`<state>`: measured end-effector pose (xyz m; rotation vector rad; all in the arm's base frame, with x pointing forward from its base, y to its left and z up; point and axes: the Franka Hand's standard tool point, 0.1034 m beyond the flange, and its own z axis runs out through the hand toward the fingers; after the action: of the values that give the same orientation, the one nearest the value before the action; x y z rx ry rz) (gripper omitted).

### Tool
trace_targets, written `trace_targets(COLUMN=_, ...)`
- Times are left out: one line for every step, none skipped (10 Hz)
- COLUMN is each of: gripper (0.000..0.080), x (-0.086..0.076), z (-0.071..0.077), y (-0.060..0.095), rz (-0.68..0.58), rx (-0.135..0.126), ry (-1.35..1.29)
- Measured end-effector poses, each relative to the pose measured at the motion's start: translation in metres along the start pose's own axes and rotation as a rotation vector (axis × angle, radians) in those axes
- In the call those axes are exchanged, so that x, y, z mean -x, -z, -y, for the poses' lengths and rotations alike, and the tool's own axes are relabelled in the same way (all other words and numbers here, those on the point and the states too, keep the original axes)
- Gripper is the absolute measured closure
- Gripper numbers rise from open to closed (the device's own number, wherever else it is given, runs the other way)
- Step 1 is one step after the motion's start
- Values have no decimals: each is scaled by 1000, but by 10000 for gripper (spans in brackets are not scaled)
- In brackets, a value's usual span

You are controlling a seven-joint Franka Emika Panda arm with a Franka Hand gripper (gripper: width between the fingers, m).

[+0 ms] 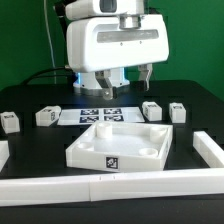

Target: Assemble square table

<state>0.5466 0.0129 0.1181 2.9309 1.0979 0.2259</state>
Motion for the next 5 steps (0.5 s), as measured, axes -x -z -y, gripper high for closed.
trace_targets(gripper=150, x=0, z=0, y=0, rz=0, rx=0, ry=0)
trace_targets(gripper=150, x=0, z=0, y=0, rz=0, rx=0, ry=0)
trace_targets(gripper=150, x=0, z=0, y=0, rz=0, rx=0, ry=0)
trace_targets(gripper=150, x=0, z=0, y=-1, rz=1, rx=-1, ry=0)
trace_targets(gripper=150, x=0, z=0, y=-1, rz=2, rx=-1, ry=0)
